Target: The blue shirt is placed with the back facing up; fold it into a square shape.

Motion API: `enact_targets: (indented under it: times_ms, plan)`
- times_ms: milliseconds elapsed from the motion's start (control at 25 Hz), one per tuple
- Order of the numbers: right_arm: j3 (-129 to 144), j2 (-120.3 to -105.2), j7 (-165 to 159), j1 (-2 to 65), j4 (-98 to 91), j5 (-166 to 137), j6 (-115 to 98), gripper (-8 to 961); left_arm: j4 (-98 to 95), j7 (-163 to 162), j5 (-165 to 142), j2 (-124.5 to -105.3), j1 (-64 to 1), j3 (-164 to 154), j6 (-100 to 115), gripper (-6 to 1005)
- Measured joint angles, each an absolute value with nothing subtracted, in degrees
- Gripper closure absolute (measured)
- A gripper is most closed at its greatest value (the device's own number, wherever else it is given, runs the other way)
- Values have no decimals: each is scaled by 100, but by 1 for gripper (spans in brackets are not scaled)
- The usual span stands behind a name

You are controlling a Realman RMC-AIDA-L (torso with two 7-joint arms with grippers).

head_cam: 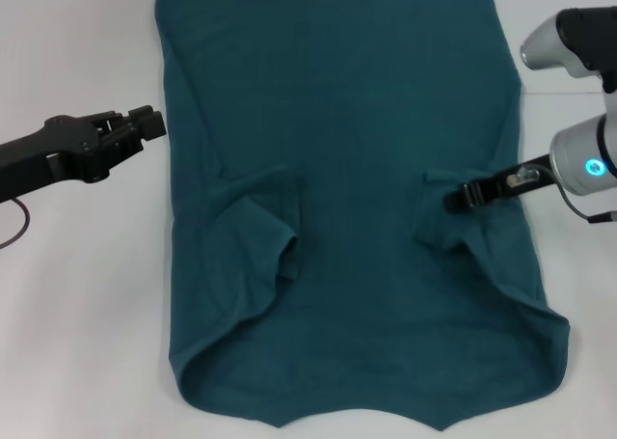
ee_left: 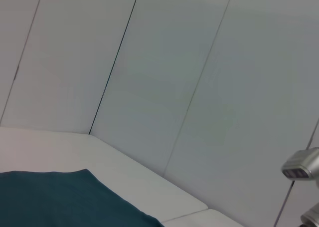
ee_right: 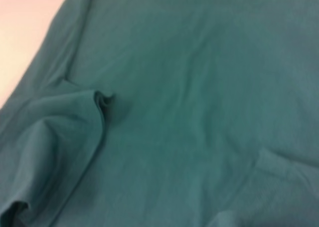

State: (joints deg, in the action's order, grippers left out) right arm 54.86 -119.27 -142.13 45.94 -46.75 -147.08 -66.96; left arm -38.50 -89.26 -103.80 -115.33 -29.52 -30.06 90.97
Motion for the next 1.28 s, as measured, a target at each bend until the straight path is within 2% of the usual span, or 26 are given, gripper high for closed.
enact_targets:
  times_ms: [160, 800, 1280]
  plan:
    - [5552, -11954, -14156, 4709, -4625, -14706, -6685, 872, -3850, -8932, -10380, -11541, -2940, -3006, 9119, 827]
    - [6196, -11996, -14127, 4971, -4331, -14393, -6855, 878, -3849, -8920, -10379, -11525, -2944, -3006, 9125, 828]
    - [6515, -11968, -14260, 5123, -4184, -14459, -7051, 815, -3849, -8911, -10372, -11522, -2938, -2998, 9087, 828]
